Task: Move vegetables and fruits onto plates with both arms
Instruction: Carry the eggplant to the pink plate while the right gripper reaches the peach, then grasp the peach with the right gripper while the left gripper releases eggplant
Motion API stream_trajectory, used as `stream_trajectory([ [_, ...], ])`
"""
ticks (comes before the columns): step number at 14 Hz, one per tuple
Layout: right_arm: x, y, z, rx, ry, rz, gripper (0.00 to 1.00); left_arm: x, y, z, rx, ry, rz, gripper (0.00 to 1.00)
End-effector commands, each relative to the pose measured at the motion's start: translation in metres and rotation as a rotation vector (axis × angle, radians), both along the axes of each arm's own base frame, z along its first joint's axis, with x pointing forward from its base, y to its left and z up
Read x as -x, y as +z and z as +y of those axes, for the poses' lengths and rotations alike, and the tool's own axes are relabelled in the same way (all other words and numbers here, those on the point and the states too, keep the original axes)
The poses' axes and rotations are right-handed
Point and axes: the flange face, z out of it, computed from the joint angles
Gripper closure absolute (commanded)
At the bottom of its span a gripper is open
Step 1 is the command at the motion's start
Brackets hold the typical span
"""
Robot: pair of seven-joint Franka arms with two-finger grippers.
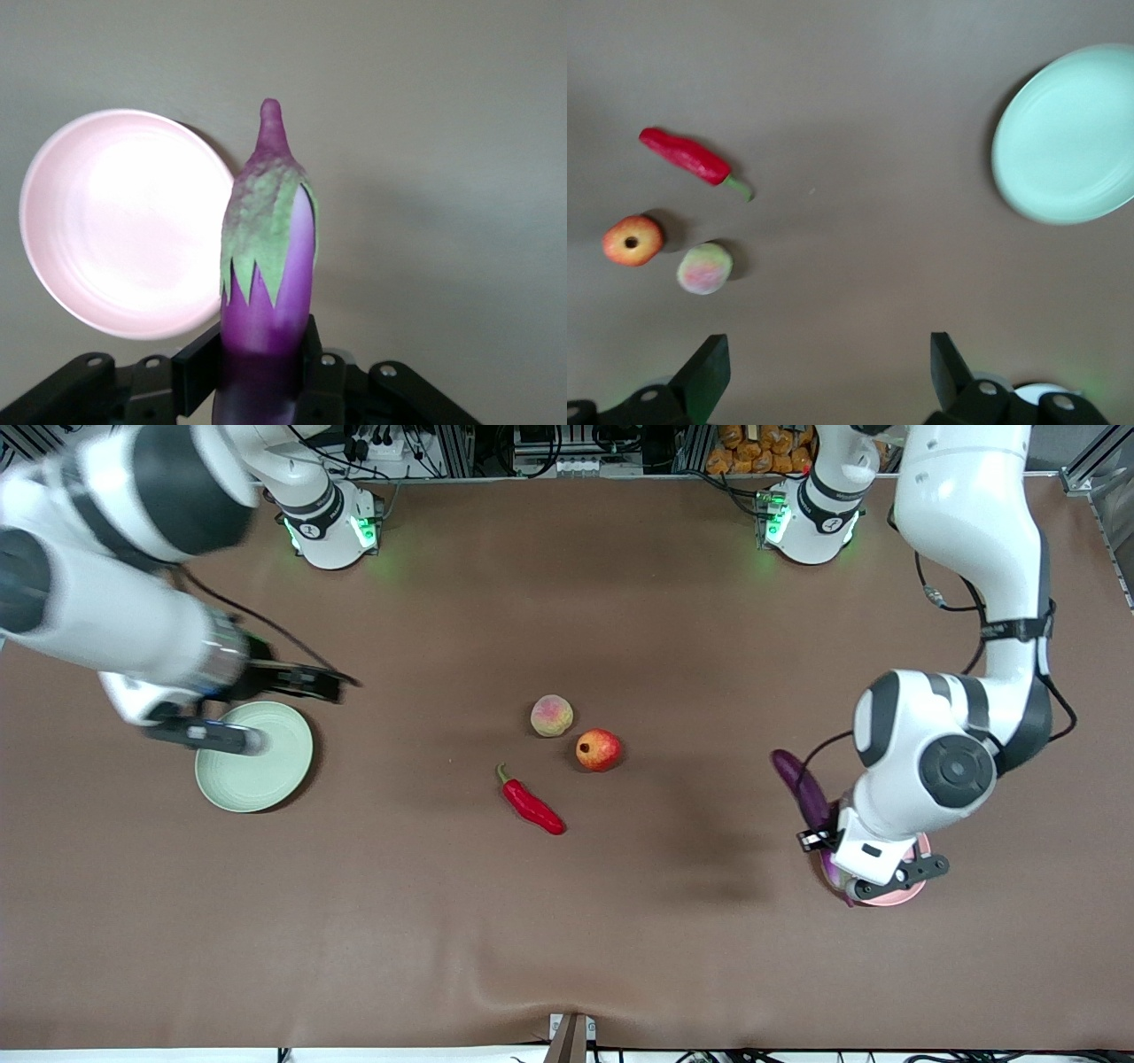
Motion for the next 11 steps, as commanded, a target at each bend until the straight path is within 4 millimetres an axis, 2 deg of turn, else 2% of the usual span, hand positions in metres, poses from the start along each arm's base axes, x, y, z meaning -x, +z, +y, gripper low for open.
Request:
stream_trajectory([
  [1,0.002,-0.035,0.051,0.009,-0.102,0.068,0.0,-0.007,-0.015,0.047,-0.022,-0.13,0.029,1.0],
  [3,0.009,-0.066,0.095,0.033,-0.163,0.072,0.0,-0.013,-0.033,0.075,-0.039,-0.218,0.033,1.0],
  [4,0.013,-0.078,0.11,0.044,-0.203,0.067,0.0,-0.016,-0.039,0.085,-0.042,-0.248,0.018,1.0],
  [7,0.027,-0.116,0.141,-0.02,-0.33,0.097,0.0,-0.024,-0.067,0.099,-0.059,-0.335,-0.011,1.0],
  [9,0.046,-0.154,0.165,-0.001,-0.364,0.09,0.0,-0.029,-0.08,0.114,-0.093,-0.367,-0.037,1.0],
  [11,0.058,-0.187,0.177,0.007,-0.394,0.071,0.0,-0.03,-0.098,0.118,-0.103,-0.369,-0.043,1.0],
])
